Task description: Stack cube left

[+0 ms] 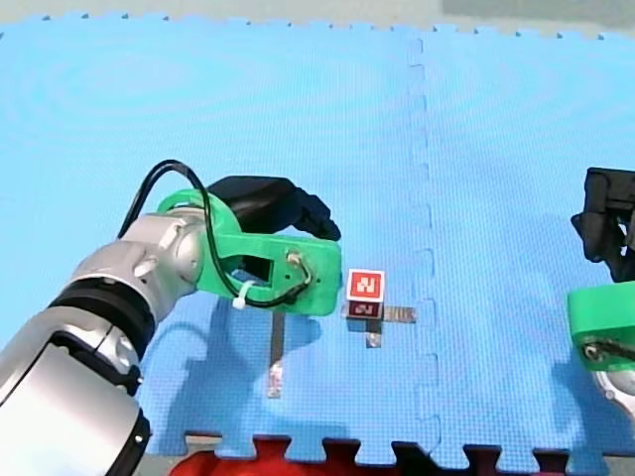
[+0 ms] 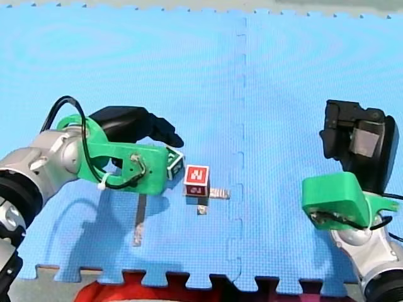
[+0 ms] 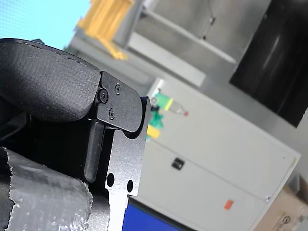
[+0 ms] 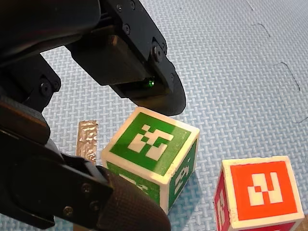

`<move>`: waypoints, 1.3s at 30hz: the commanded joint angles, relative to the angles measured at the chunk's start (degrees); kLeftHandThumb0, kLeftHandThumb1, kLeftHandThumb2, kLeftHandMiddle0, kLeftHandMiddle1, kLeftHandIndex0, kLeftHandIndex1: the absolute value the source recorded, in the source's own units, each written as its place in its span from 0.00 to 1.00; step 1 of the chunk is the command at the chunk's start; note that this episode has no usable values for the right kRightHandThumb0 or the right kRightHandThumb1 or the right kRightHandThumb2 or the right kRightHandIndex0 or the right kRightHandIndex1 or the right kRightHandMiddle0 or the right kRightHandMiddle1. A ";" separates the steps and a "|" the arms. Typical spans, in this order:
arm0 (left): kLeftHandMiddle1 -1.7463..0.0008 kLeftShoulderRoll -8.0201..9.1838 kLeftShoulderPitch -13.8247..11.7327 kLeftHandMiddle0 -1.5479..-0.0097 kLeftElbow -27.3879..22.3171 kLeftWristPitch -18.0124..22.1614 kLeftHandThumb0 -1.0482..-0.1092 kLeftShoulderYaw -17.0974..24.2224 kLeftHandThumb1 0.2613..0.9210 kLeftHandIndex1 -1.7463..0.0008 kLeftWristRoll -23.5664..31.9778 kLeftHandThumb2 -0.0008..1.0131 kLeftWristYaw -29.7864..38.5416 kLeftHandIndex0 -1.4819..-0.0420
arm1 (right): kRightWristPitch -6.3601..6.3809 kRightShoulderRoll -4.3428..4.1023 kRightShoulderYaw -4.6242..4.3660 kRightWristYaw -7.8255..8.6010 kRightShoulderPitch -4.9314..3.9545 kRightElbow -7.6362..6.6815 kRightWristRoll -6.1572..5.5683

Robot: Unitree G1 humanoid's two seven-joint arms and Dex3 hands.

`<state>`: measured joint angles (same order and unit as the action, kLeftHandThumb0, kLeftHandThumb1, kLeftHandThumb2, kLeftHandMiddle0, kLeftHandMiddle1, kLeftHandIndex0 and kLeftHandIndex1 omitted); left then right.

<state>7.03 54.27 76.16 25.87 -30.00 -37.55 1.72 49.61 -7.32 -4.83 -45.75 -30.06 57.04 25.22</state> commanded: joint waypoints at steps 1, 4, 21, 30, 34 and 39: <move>0.00 -0.03 -0.07 0.37 0.01 -0.18 0.44 -0.27 0.75 0.97 -0.28 0.00 -0.42 0.42 | 0.07 -0.51 0.20 -0.21 0.27 -0.34 -0.06; 0.00 -0.39 -0.27 0.36 -0.03 -1.00 0.56 0.21 0.77 0.94 0.21 0.01 -1.74 0.28 | 0.19 -0.62 0.22 -0.35 0.26 -0.23 0.04; 0.00 0.38 -1.63 0.35 0.12 4.05 0.69 0.72 0.84 0.76 -0.03 0.00 -10.12 0.23 | 1.23 -0.74 0.22 -1.03 -0.07 0.11 0.37; 0.00 1.31 -1.53 0.36 0.00 5.24 0.68 0.81 0.86 0.79 -0.02 0.01 -9.97 0.22 | 1.43 -0.81 0.17 -1.37 0.10 0.31 0.77; 0.00 2.18 -0.72 0.36 0.10 5.77 0.68 1.25 0.86 0.80 0.35 0.01 -8.55 0.22 | 1.66 -0.76 0.17 -1.46 0.12 0.67 0.81; 0.00 3.34 0.55 0.37 -0.30 6.55 0.67 1.50 0.87 0.83 0.46 0.00 -6.66 0.22 | 2.03 -0.69 0.14 -1.46 0.10 1.09 0.74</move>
<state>9.92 54.25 76.00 32.28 -28.63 -37.25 -5.25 51.33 -7.76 -4.74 -47.07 -29.97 57.95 26.18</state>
